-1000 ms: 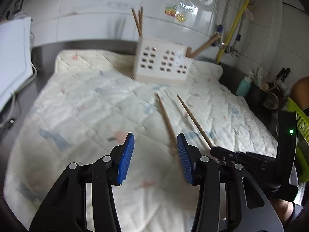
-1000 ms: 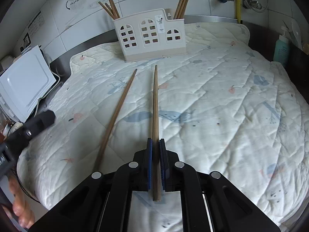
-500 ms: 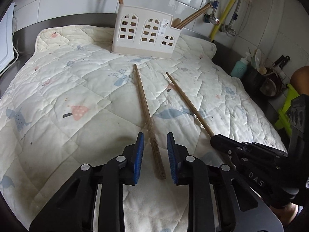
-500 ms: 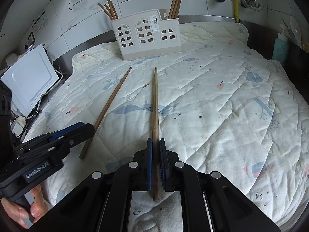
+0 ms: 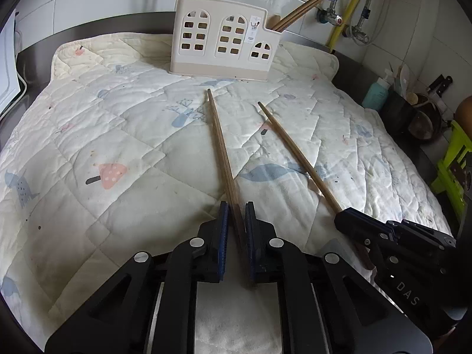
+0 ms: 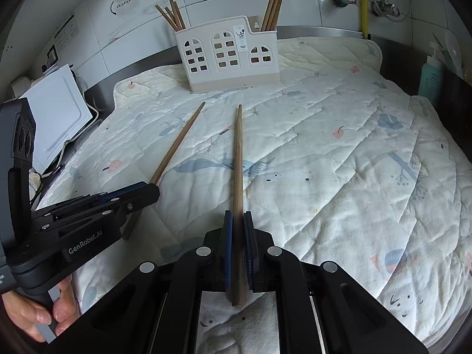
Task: Organize utensils
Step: 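Close the right gripper on a chopstick while the left gripper grasps the other chopstick, then lift the chopstick with the left gripper while the right gripper lifts its chopstick toward the holder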
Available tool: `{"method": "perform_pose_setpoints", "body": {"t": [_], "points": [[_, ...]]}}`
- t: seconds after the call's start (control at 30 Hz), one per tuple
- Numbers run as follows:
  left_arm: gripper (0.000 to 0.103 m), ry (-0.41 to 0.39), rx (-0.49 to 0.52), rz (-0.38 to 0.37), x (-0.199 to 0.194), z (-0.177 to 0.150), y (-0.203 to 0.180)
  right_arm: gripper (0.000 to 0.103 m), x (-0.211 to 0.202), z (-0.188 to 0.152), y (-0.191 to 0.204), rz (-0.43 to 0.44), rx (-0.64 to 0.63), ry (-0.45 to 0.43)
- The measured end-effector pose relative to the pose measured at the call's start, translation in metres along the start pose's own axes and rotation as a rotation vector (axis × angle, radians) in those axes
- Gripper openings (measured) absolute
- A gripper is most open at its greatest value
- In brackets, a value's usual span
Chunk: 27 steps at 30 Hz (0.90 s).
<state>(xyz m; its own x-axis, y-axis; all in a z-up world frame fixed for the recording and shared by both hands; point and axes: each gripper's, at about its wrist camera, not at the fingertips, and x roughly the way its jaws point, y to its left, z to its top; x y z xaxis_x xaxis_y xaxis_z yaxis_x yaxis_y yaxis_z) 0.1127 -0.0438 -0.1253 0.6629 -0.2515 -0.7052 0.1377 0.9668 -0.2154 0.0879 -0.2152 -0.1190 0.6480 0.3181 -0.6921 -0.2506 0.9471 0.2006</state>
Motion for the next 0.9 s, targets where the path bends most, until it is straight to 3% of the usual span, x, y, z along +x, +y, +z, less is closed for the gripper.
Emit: {"method": "perform_pose_setpoints", "body": {"t": [0.23,0.63,0.9], "points": [[0.005,-0.006,0.009,-0.004,-0.01,0.005,0.005,0.007,-0.014,0.004,0.002,-0.007,-0.025,-0.026],[0.005,-0.16,0.021,-0.061,-0.06,0.041,0.015,0.007,-0.069,0.059,0.004,-0.008,-0.107,-0.187],[0.005,-0.114,0.132,-0.051,-0.062,0.049,0.006,0.007,-0.085,0.085,0.005,0.026,-0.13,-0.229]]}}
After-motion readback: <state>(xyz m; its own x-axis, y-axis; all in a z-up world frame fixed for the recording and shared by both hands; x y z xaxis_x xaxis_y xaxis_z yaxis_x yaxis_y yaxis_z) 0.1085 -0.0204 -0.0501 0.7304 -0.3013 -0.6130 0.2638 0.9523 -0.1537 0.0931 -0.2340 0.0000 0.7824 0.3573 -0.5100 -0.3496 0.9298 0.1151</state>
